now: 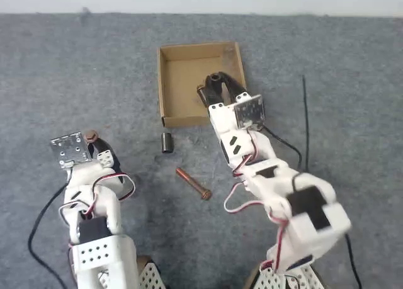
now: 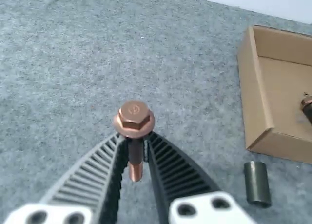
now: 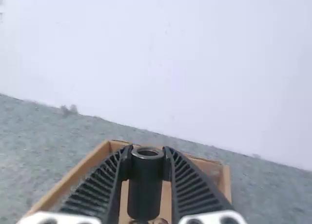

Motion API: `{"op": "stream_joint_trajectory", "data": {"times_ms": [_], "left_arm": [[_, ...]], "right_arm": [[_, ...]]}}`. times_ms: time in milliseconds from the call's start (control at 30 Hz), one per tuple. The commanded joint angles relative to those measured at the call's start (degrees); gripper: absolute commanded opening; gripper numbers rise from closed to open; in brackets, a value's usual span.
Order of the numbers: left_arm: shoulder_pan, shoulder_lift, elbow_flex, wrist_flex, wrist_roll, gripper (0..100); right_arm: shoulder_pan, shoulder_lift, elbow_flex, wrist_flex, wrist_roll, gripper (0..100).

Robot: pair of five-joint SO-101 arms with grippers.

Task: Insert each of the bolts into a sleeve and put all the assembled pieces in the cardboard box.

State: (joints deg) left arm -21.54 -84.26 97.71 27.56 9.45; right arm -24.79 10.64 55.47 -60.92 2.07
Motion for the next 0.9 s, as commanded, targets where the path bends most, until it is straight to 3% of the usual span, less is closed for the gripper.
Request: {"op": "stream_joint_trajectory", "data": {"times_ms": [0,167,700,867], "left_arm": [[0.00,-2.02,-0.84,-0.18,0.09,1],[0.00,-2.02,-0.84,-0.18,0.09,1],[0.00,-2.02,-0.84,-0.09,0.09,1],[0.00,-2.02,-0.84,0.00,0.09,1]], "right_arm": [[-2.59,7.08,-3.87,-15.69,0.70,0.9],[-5.05,12.79,-2.46,-24.75,0.79,0.9],[-15.78,12.88,12.40,-30.73,0.88,0.7],[-17.80,12.88,17.14,-36.97,0.88,0.7]]}}
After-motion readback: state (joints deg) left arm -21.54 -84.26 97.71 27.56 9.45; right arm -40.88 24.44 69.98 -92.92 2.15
